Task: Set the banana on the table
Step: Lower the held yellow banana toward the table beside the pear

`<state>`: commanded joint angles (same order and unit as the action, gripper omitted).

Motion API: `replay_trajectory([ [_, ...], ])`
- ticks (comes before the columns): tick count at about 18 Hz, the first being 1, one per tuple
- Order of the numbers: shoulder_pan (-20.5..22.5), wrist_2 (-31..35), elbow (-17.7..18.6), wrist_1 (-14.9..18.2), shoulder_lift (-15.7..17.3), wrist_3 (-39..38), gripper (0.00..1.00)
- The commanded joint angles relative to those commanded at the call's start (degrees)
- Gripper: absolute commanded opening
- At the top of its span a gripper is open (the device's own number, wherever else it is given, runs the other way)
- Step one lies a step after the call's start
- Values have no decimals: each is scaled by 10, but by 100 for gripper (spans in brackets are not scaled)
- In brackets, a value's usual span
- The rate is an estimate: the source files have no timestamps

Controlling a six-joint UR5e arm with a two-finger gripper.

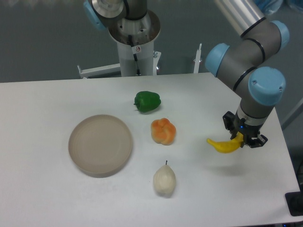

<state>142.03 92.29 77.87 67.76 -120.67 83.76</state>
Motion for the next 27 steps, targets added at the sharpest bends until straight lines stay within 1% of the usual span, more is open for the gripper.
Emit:
replay_trajectory([
  [6,-2,3,0,0,-1,-5,12],
  [8,-3,3,5,0,-3,-8,13],
  [12,-18,1,22,-4,-8,-69,12],
  [13,-28,1,24,-9,-10,-85,12],
  [15,-44,2,25,-26,-24,-130,12],
  [18,-52,1,28,-27,-32,-162,12],
  [21,-51,2,50,-31,-32,-179,12],
  [22,-51,2,51,-33,-32,-189,12],
  [24,-53,2,55,-46,-35,-219,12],
  [25,-54,2,61,-49,-37,-223,16],
  [27,-54,2,74,-59,-36,-222,19],
])
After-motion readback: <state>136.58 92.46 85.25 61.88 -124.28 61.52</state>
